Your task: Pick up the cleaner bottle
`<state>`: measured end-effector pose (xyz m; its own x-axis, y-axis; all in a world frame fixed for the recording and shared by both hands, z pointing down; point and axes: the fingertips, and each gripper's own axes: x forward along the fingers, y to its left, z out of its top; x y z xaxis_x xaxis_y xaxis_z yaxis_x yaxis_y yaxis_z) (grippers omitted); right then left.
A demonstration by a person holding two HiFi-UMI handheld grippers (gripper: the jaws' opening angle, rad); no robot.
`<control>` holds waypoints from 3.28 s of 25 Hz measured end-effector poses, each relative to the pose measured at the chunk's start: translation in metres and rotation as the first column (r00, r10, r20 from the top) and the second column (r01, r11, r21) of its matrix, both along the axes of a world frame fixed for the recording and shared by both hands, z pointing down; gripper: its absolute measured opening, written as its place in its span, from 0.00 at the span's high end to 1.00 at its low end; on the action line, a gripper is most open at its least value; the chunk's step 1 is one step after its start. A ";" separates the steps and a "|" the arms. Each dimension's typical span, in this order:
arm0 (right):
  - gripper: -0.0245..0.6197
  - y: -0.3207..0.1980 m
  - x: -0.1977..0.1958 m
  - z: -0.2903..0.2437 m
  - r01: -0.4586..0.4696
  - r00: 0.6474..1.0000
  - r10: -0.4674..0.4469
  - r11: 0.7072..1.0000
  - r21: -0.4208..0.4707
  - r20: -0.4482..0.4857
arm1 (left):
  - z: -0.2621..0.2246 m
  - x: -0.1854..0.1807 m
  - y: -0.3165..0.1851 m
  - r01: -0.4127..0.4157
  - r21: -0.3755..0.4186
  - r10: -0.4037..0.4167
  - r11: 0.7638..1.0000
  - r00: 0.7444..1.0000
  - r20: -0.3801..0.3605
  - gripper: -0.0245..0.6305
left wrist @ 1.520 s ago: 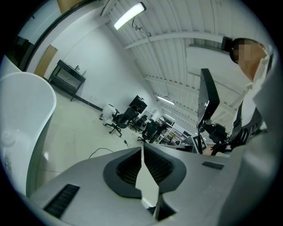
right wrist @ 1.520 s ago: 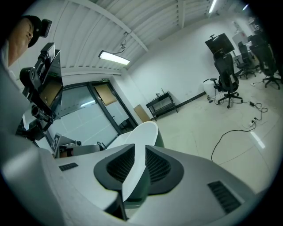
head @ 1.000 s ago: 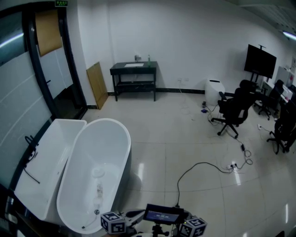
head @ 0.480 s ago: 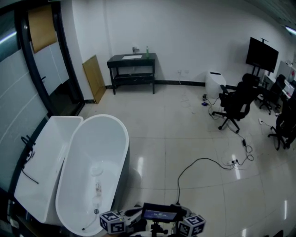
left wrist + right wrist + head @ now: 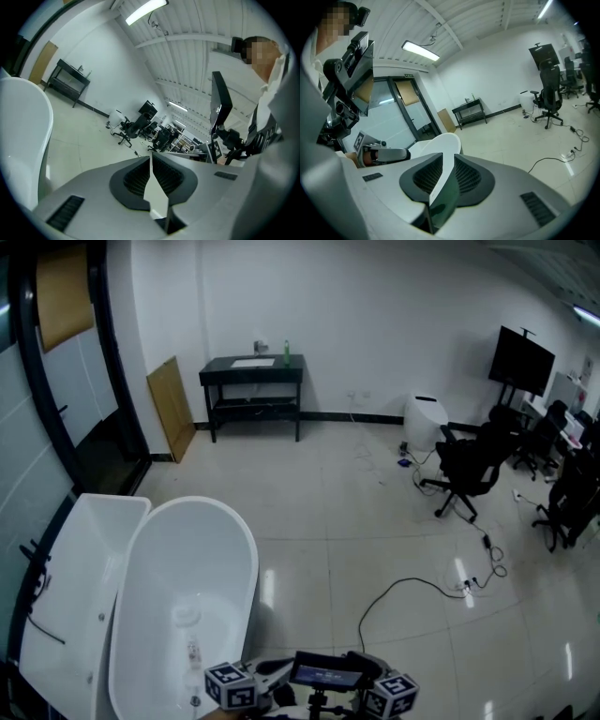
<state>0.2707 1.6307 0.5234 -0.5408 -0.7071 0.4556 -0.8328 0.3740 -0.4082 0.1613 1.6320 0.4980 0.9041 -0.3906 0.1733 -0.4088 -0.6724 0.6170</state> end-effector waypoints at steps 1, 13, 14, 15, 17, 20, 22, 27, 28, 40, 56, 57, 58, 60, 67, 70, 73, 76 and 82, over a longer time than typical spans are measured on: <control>0.86 -0.012 -0.005 -0.008 -0.011 1.000 0.011 1.000 0.012 0.003 | 0.000 -0.003 -0.010 -0.010 0.002 0.010 1.000 1.000 -0.003 0.94; 0.86 -0.125 -0.030 -0.002 0.066 0.997 -0.065 0.997 0.030 -0.035 | 0.011 -0.028 -0.103 0.066 -0.021 -0.066 0.998 0.997 -0.034 0.94; 0.86 -0.138 -0.032 -0.002 0.077 0.996 -0.076 0.997 0.029 -0.038 | 0.011 -0.028 -0.114 0.080 -0.019 -0.080 0.997 0.996 -0.028 0.94; 0.86 -0.152 -0.033 -0.003 0.089 0.995 -0.088 0.996 0.031 -0.042 | 0.012 -0.029 -0.126 0.095 -0.018 -0.095 0.995 0.995 -0.024 0.94; 0.85 -0.182 -0.035 -0.005 0.111 0.993 -0.109 0.993 0.044 -0.054 | 0.011 -0.031 -0.154 0.126 -0.015 -0.126 0.992 0.992 -0.018 0.94; 0.82 -0.231 -0.028 -0.010 0.128 0.990 -0.123 0.989 0.074 -0.068 | 0.004 -0.028 -0.198 0.164 -0.007 -0.164 0.986 0.986 -0.008 0.94; 0.80 -0.261 -0.015 -0.011 0.139 0.989 -0.132 0.986 0.090 -0.072 | -0.003 -0.018 -0.227 0.177 -0.004 -0.177 0.984 0.984 -0.006 0.94; 0.79 -0.320 0.019 -0.032 0.162 0.984 -0.153 0.982 0.100 -0.090 | -0.012 0.026 -0.289 0.172 0.016 -0.173 0.985 0.985 0.008 0.94; 0.79 -0.331 0.027 -0.031 0.157 0.985 -0.148 0.983 0.100 -0.091 | -0.012 0.033 -0.299 0.171 0.017 -0.171 0.985 0.985 0.009 0.94; 0.75 -0.430 0.065 -0.021 0.089 0.994 -0.083 0.993 0.083 -0.071 | -0.017 0.062 -0.414 0.173 0.002 -0.173 0.985 0.985 -0.011 0.94; 0.73 -0.652 0.014 -0.043 -0.003 0.995 0.013 0.995 0.103 -0.098 | -0.026 -0.006 -0.642 0.169 0.080 -0.167 0.982 0.985 -0.038 0.89; 0.73 -0.662 0.009 -0.044 -0.003 0.995 0.013 0.995 0.103 -0.097 | -0.025 -0.012 -0.652 0.172 0.078 -0.169 0.982 0.985 -0.040 0.89; 0.73 -0.673 0.004 -0.044 -0.002 0.995 0.013 0.995 0.105 -0.099 | -0.024 -0.017 -0.661 0.175 0.076 -0.172 0.982 0.984 -0.042 0.89; 0.72 -0.692 -0.005 -0.044 0.005 0.994 0.007 0.994 0.108 -0.109 | -0.023 -0.028 -0.677 0.186 0.067 -0.183 0.980 0.982 -0.046 0.89; 0.71 -0.760 -0.020 -0.038 0.062 0.993 -0.051 0.993 0.099 -0.107 | -0.015 -0.044 -0.726 0.257 0.031 -0.256 0.966 0.966 -0.044 0.89; 0.71 -0.796 -0.023 -0.030 0.098 0.991 -0.089 0.991 0.094 -0.095 | -0.010 -0.048 -0.755 0.301 0.027 -0.301 0.953 0.953 -0.026 0.89; 0.71 -0.841 -0.029 -0.028 0.137 0.989 -0.129 0.985 0.109 -0.077 | -0.009 -0.054 -0.793 0.338 0.033 -0.337 0.941 0.941 -0.016 0.89; 0.71 -0.889 -0.029 -0.032 0.161 0.986 -0.155 0.980 0.117 -0.059 | -0.015 -0.056 -0.837 0.373 0.032 -0.372 0.927 0.928 -0.020 0.89; 0.71 -0.983 -0.011 -0.051 0.196 0.980 -0.189 0.968 0.155 -0.061 | -0.032 -0.033 -0.930 0.386 0.042 -0.384 0.922 0.922 -0.048 0.89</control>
<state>0.2602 0.6475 0.4726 -0.6551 -0.6573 0.3727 -0.7552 0.5862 -0.2935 0.1287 0.7019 0.4659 0.6881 -0.7167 0.1138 -0.6191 -0.4980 0.6072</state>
